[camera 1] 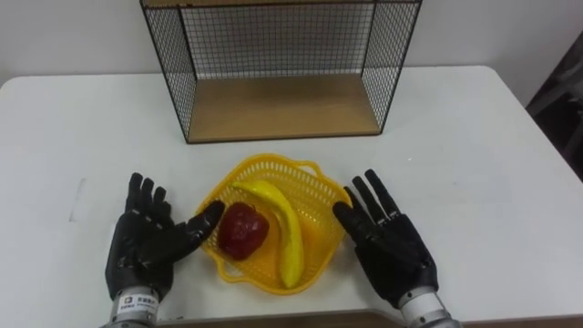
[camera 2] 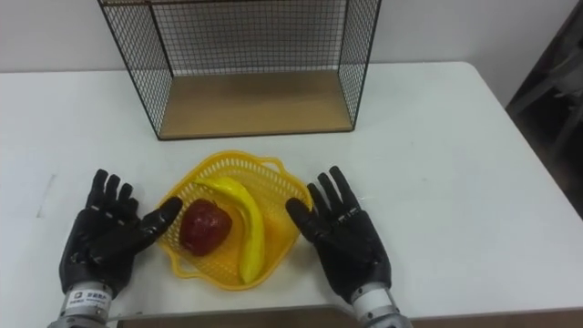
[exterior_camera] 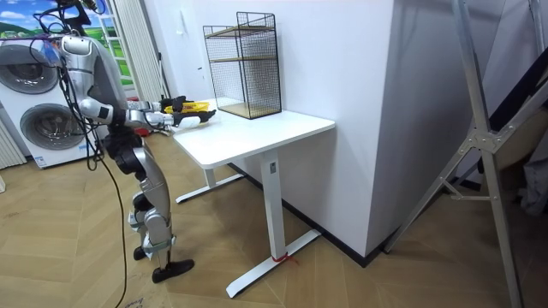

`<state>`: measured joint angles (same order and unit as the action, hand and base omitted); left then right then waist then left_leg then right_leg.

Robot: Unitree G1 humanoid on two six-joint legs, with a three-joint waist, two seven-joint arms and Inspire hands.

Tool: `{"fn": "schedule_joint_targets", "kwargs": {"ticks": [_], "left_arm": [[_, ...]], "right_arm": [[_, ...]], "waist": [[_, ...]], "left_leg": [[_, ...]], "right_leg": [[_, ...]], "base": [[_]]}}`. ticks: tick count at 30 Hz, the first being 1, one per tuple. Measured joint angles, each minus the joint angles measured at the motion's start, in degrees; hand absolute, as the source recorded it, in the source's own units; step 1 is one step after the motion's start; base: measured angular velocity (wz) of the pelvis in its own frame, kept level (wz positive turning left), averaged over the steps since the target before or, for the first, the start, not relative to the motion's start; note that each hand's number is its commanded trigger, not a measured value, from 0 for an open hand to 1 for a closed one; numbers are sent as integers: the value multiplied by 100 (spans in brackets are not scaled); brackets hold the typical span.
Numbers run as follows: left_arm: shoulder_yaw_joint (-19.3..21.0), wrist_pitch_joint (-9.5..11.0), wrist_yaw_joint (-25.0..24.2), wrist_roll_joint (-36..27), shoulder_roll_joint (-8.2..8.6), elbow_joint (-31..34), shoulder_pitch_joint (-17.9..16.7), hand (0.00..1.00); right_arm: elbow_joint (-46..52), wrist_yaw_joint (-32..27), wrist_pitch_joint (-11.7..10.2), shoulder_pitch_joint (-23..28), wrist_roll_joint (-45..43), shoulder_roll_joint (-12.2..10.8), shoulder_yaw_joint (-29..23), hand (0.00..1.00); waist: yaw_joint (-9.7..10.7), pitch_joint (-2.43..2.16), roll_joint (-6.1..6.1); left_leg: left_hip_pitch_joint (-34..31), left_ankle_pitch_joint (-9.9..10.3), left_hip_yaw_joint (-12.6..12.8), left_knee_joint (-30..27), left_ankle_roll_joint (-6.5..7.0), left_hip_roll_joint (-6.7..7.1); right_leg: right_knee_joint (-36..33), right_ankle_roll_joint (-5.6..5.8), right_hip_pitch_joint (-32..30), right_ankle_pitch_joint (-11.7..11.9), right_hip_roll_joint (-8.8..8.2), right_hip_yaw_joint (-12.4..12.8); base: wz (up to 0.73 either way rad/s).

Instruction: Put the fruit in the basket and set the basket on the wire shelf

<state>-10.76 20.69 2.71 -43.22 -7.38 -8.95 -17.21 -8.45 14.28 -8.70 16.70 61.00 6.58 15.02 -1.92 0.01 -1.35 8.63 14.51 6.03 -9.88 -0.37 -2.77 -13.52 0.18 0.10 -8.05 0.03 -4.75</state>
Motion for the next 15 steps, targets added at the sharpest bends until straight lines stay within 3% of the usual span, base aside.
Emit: {"fn": "schedule_joint_targets", "kwargs": {"ticks": [12, 15], "left_arm": [[7, -69, -108, 12, 34, 7, 1, 0], [6, -70, -125, 18, 27, 33, -10, 0]], "right_arm": [[-63, 215, 0, 17, -63, -47, -20, 0], [-63, 219, -2, 14, -341, -39, -71, 0]], "waist": [[16, 6, 10], [12, 31, 48]], "left_leg": [[7, 0, -7, -9, 0, 0], [5, 0, -9, -2, 0, 0]], "right_leg": [[1, 3, 22, -2, -4, -5], [-3, 4, 15, -4, -3, -7]], "base": [[0], [0]]}}
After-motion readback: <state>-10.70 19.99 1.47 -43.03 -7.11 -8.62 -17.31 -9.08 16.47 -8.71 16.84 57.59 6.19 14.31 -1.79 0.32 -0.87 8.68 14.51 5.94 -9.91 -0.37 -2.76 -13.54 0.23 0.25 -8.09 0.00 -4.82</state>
